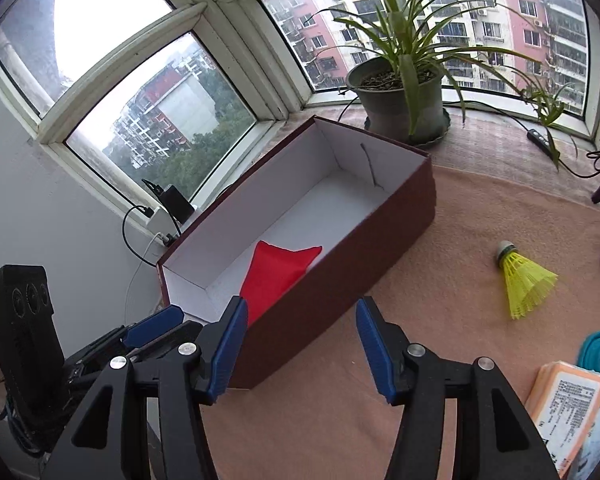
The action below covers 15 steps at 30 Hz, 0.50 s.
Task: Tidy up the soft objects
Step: 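Open the right tool to drop the red cushion into the box, then move the right tool to the orange tissue pack and grasp it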
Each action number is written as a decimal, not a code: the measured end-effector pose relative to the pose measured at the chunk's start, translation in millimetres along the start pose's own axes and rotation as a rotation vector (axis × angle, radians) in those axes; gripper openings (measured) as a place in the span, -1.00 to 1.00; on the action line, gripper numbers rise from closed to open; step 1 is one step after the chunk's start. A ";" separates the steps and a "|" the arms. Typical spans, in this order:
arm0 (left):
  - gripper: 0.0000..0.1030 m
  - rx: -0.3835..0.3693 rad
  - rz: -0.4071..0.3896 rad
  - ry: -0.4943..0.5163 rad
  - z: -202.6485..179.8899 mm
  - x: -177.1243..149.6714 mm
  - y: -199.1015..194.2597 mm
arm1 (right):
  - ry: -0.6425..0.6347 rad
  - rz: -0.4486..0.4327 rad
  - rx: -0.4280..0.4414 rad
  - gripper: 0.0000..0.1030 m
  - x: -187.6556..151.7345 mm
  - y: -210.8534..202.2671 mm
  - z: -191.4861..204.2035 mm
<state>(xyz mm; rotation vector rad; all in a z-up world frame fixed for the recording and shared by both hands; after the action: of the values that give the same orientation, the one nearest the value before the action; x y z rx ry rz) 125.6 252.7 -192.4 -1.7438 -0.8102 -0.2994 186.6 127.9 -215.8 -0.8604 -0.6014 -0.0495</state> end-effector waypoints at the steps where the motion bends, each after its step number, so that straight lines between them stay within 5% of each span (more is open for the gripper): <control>1: 0.24 -0.009 0.002 0.000 -4.9 -2.7 -1.0 | 0.004 -0.004 -0.008 0.16 -3.0 -6.6 -5.1; 15: 0.29 -0.127 0.077 0.066 -89.3 -50.3 13.6 | 0.153 -0.087 -0.042 0.20 -54.6 -105.9 -98.7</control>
<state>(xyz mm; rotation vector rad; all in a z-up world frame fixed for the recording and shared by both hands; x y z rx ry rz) 115.5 150.2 -201.6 -1.8691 -0.6876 -0.3616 158.9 -24.3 -219.3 -0.8628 -0.4957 -0.2056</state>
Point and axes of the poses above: each gripper's, at about its wrist camera, not at the fingertips, and y roughly the way its jaws point, z to its left, x to its top, the point moved 7 cm from there along y, roughly the way its jaws point, and after that the axes turned 4 degrees about x, right-handed, at the moved point
